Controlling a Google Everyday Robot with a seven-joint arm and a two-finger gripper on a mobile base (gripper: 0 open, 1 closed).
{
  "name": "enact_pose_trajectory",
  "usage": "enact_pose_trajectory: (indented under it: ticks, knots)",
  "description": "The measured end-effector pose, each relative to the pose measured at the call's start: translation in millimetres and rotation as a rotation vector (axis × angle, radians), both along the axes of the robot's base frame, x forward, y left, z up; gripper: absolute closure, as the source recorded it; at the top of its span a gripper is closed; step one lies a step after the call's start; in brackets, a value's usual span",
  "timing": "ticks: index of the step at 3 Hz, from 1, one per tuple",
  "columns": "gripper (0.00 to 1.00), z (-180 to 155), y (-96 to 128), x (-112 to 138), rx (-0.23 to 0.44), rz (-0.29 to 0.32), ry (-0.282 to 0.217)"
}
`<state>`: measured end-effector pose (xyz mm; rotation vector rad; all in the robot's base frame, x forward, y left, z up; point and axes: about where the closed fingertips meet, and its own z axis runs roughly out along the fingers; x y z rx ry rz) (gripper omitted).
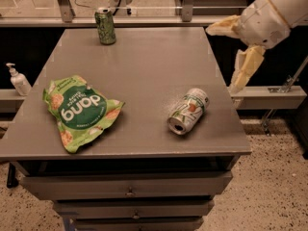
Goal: Knock 7up can over
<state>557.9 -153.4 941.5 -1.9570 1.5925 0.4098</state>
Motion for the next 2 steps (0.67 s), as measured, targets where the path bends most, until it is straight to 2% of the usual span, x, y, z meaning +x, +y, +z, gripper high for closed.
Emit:
enact_pose_trajectory:
  ticks: [1,2]
  knots:
    - [0.0,18,-37,-11,0.208,-0.177,0.045]
    - [0.0,28,-53,-22,0.263,-0.217,0.047]
